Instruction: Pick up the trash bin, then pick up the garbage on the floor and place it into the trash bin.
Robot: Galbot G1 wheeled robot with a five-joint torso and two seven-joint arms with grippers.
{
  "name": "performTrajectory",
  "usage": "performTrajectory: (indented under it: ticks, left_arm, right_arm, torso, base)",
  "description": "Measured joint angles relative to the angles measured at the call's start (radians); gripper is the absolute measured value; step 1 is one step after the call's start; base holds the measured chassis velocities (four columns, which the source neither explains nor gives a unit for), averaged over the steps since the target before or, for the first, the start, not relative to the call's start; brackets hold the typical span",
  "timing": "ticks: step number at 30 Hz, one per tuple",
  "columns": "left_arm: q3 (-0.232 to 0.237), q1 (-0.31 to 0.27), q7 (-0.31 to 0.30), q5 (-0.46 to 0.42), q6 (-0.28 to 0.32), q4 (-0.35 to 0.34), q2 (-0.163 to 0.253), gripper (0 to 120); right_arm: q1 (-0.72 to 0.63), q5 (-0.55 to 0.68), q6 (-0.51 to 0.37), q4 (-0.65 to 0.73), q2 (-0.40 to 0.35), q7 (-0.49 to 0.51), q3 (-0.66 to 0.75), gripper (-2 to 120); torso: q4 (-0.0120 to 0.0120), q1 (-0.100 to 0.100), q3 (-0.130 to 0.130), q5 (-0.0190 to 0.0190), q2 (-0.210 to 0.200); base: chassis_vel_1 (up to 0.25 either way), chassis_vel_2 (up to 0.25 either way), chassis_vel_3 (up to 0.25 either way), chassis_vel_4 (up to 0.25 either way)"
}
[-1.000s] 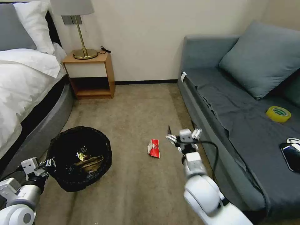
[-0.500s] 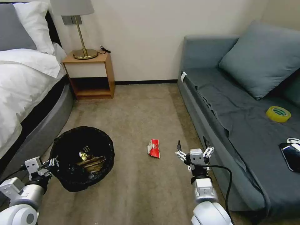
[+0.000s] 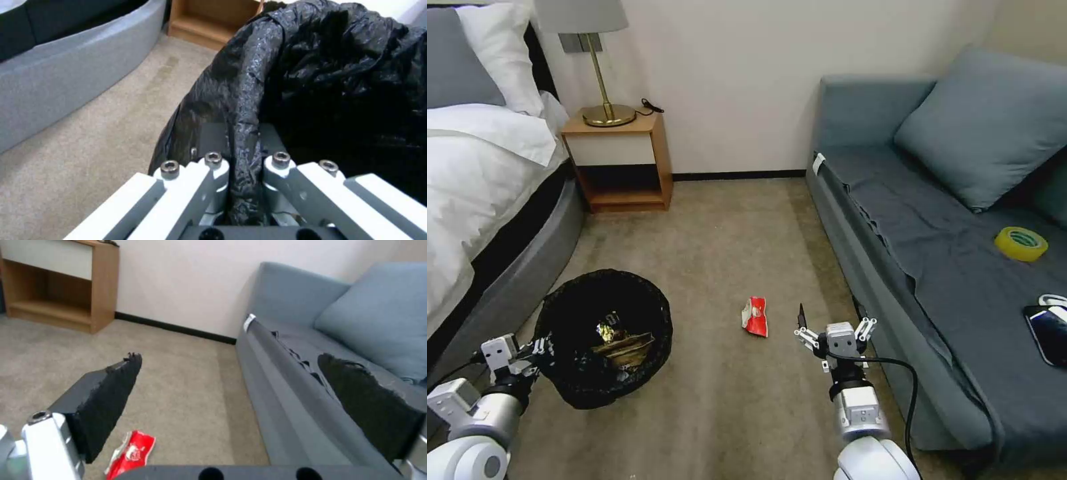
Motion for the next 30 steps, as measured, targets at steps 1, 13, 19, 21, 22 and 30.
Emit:
performTrajectory:
  ticks: [1, 13, 19, 21, 22, 30]
  left_arm:
    - [-0.001, 0.0, 0.0, -0.002, 0.0, 0.001, 0.001, 4]
    - [-0.008, -0.003, 0.001, -0.009, -0.006, 0.015, 0.007, 4]
    - [-0.008, -0.003, 0.001, -0.009, -0.007, 0.015, 0.002, 4]
    - [-0.01, -0.002, 0.002, -0.009, -0.007, 0.015, 0.001, 4]
    - [-0.01, -0.002, 0.002, -0.009, -0.007, 0.015, 0.001, 4]
    - [-0.018, 0.002, 0.003, -0.01, -0.011, 0.017, -0.001, 4]
  right_arm:
    - [0.002, 0.002, 0.0, 0.0, 0.0, -0.002, 0.0, 100]
    - [0.006, 0.008, 0.01, -0.007, 0.003, -0.017, 0.005, 100]
    - [0.006, 0.008, 0.016, -0.013, 0.003, -0.022, 0.006, 100]
    - [0.008, 0.007, 0.017, -0.017, 0.005, -0.024, 0.005, 100]
    - [0.008, 0.007, 0.017, -0.017, 0.005, -0.024, 0.005, 100]
    - [0.013, 0.008, 0.021, -0.026, 0.009, -0.026, -0.002, 100]
  torso:
    - [0.0, 0.0, 0.0, 0.0, 0.0]
    - [0.0, 0.0, 0.0, 0.0, 0.0]
    - [0.0001, 0.0, 0.0, 0.0001, 0.0]
    - [-0.0001, 0.0, 0.0, -0.0001, 0.0]
    - [-0.0001, 0.0, 0.0, -0.0001, 0.0]
    - [0.0, 0.0, 0.0, 0.0, 0.0]
  base:
    - [0.0, 0.0, 0.0, 0.0]
    - [0.0, 0.0, 0.0, 0.0]
    - [-0.046, 0.053, 0.056, -0.048]
    - [-0.129, 0.117, 0.108, -0.129]
    - [-0.125, 0.129, 0.108, -0.131]
    - [-0.133, 0.14, 0.134, -0.131]
